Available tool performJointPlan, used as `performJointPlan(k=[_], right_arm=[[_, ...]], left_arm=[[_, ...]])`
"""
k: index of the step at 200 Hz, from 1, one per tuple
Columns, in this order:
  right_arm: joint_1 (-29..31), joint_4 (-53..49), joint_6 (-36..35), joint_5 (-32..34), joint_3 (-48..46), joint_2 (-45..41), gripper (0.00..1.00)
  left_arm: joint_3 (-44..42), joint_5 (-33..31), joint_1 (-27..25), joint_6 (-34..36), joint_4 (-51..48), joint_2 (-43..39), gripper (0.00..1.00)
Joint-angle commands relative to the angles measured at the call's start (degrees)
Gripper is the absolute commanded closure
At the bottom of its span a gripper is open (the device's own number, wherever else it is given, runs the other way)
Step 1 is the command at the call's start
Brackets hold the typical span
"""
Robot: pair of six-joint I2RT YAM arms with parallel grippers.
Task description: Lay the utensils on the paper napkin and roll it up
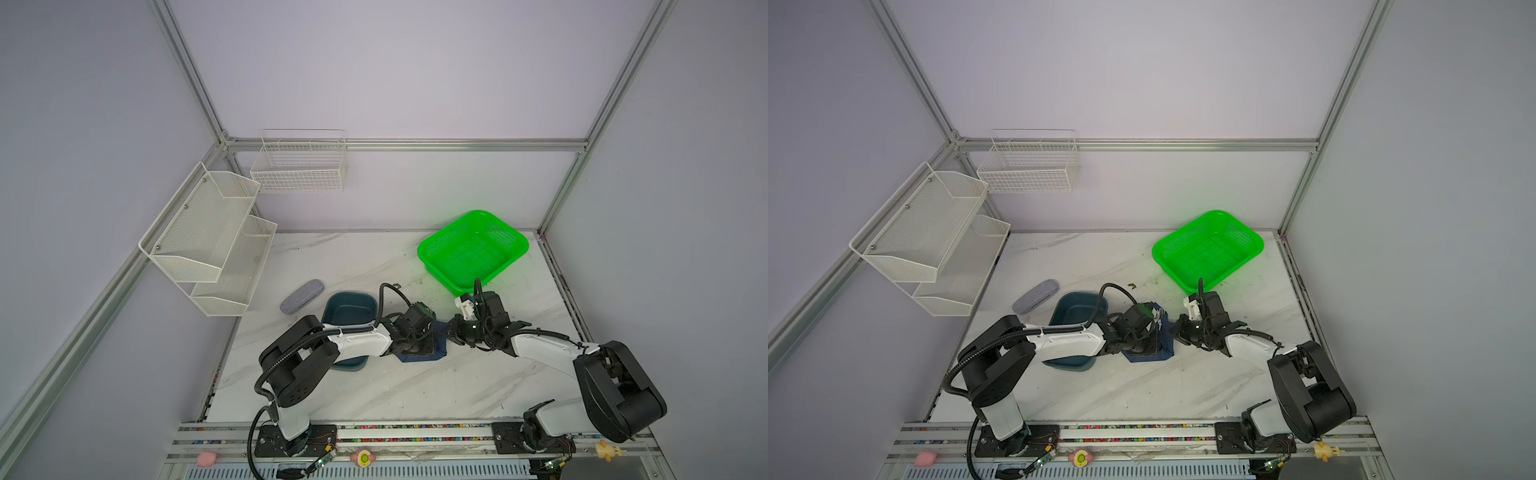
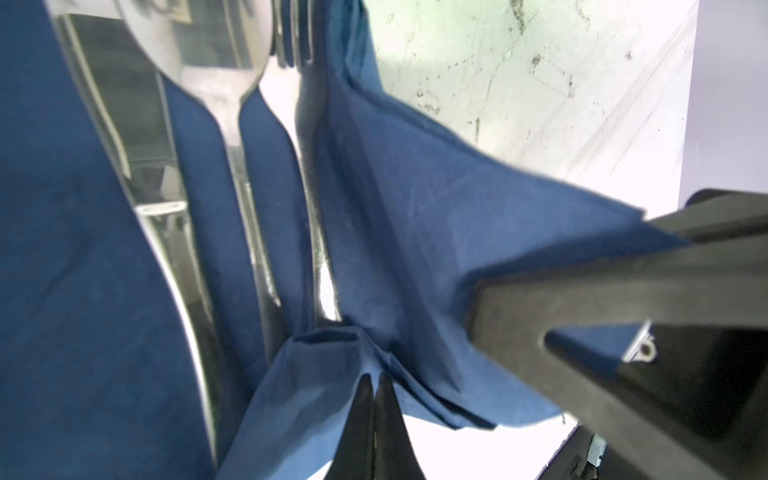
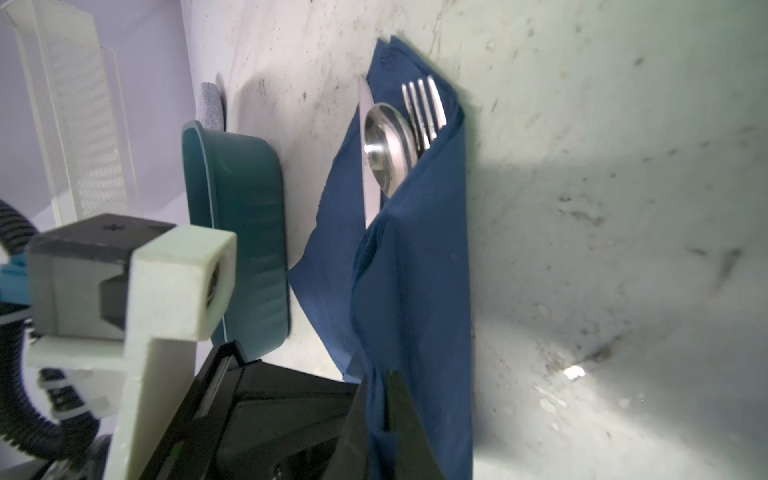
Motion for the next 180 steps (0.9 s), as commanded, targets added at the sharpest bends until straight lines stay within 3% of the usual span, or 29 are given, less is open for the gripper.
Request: performJointPlan(k=[1, 24, 109, 180], right_arm=[[0.36, -1.26, 0.76, 2.05, 0.53, -1.53, 0.93], [1.01, 0.48, 2.46, 1.36, 0.86, -3.09, 0.93], [7.69, 6.92, 9.84, 4.99, 2.64, 3.71, 0.92], [9.21, 9.71, 13.34, 6.9, 4.37, 5.97, 0.92]], left_arm=[[-2.31, -0.72, 0.25, -0.79, 1.03, -2.36, 0.99], [-2.68, -2.2, 0.33, -0.88, -0.46, -2.26, 1.0], [-3.17, -3.35, 0.83, -0.87, -1.6, -2.58, 1.0], [-6.72, -7.35, 1.84, -2.52, -2.62, -12.39, 0.97]])
